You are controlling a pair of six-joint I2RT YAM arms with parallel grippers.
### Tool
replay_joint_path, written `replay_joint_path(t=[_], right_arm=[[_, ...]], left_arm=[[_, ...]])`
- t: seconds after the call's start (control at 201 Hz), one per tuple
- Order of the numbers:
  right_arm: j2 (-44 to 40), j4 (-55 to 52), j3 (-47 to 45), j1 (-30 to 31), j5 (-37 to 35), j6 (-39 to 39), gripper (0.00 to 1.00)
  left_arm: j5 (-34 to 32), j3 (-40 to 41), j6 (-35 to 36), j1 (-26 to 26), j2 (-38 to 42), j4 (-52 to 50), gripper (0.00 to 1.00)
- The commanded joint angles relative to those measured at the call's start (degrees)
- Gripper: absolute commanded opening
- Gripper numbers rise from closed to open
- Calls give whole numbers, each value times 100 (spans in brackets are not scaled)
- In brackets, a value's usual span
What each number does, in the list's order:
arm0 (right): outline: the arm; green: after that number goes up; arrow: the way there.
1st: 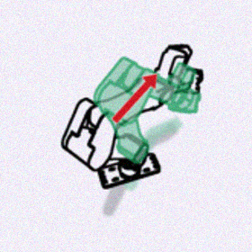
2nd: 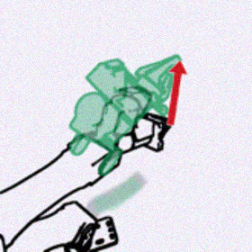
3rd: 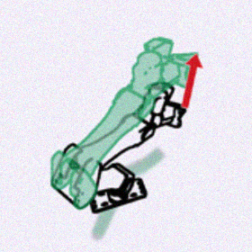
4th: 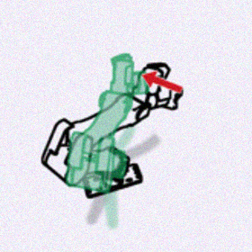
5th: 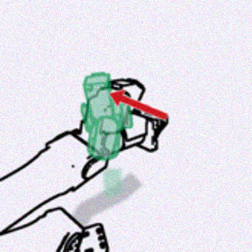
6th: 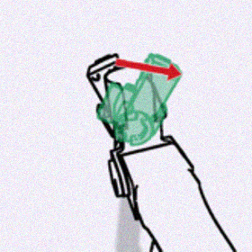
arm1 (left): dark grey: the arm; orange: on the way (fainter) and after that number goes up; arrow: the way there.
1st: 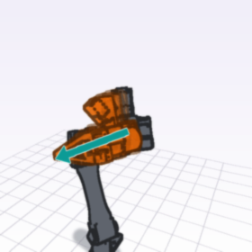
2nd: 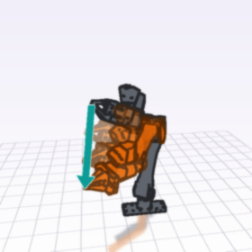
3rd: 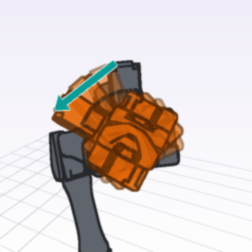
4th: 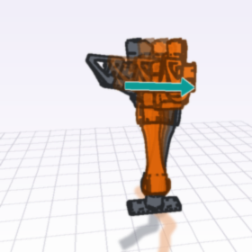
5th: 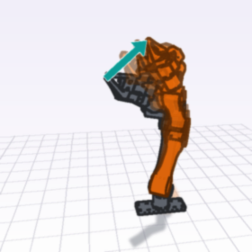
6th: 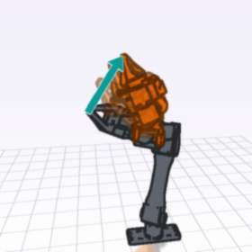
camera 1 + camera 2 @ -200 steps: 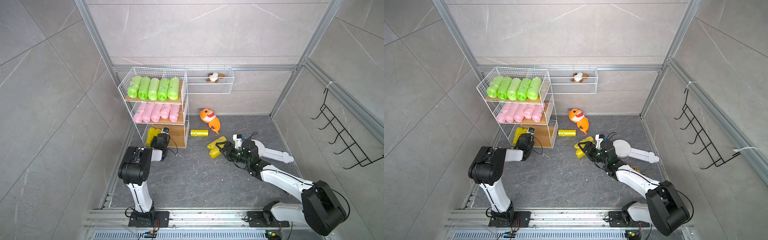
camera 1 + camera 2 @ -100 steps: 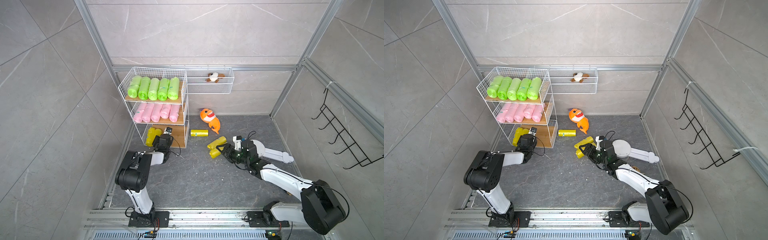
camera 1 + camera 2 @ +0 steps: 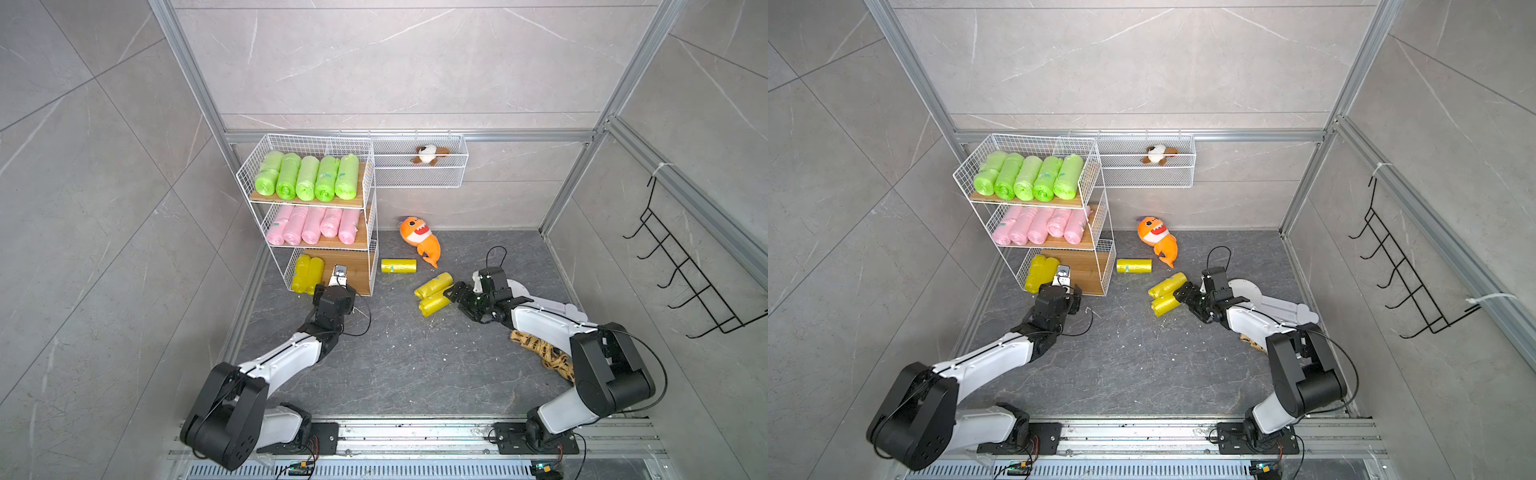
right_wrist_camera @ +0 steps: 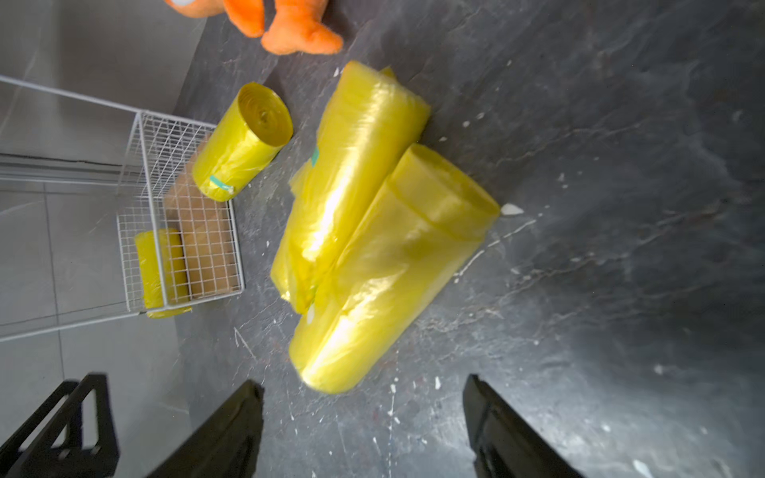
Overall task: Sort the rolls of trash bags by color and place them on the shelf
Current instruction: Pick up the roll of trash bags from the center of the board.
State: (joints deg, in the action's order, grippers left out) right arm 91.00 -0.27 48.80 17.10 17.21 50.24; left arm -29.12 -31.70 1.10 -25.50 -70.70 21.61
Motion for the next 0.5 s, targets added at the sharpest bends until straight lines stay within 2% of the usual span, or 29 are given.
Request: replay_joint_path(t=[0.0,0.204,0.358,0.493], right_arm=[[265,-230,250,-5,-193,-104,80],[654,-132,494,-28,-316,171,78],[859,-80,543,-18,-434,528,76],[1040,-20,628,-21,-473,768,74]], left_arm=[[573,273,-1115,-4,581,15,73],[1644,941,-2209,-17,1392,643,73],[2245,941,-2730,-76,1480,537,73],[2507,947,-3086,-229,1402,551,73]])
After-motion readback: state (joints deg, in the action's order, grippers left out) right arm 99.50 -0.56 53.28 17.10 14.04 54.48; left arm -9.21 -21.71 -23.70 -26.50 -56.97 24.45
